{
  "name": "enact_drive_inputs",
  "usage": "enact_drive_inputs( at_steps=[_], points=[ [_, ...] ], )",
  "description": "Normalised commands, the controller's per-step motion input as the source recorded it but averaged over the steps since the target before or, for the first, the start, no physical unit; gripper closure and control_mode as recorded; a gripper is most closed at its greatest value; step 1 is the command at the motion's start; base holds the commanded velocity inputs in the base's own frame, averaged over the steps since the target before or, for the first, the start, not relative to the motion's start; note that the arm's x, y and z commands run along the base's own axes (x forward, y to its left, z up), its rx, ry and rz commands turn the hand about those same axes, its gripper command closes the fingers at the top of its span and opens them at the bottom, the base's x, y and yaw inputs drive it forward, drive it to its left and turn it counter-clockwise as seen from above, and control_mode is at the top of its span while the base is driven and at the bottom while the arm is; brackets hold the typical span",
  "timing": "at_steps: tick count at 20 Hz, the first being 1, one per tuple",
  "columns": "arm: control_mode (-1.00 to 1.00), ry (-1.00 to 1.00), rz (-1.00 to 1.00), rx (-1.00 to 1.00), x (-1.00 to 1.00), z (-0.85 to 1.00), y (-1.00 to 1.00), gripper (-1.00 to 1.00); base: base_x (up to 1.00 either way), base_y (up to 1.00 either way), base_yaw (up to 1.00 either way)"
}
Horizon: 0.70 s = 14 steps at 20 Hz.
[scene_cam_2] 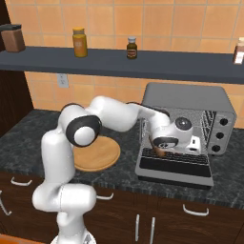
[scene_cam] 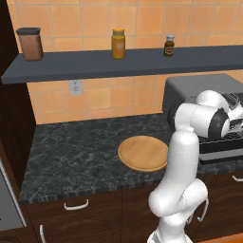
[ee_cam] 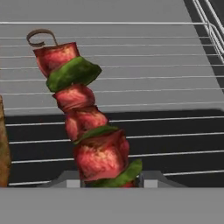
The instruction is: Pick up the kebab skewer and baguette bread, and place them inside the toaster oven. Close the toaster oven door and start by setting the timer.
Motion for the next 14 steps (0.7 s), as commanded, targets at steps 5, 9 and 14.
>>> enact_drive_inputs(
  at_steps=[5, 9, 14],
  points=[
    [-1.00, 0.00, 0.00, 0.03, 0.17, -0.08, -0.13, 1.00, 0.00, 0.00, 0.00],
    [-1.00, 0.00, 0.00, 0.02, 0.25, -0.15, -0.01, -1.00, 0.00, 0.00, 0.00],
    [-1.00, 0.00, 0.00, 0.01, 0.13, -0.15, 0.01, -1.00, 0.00, 0.00, 0.00]
  ],
)
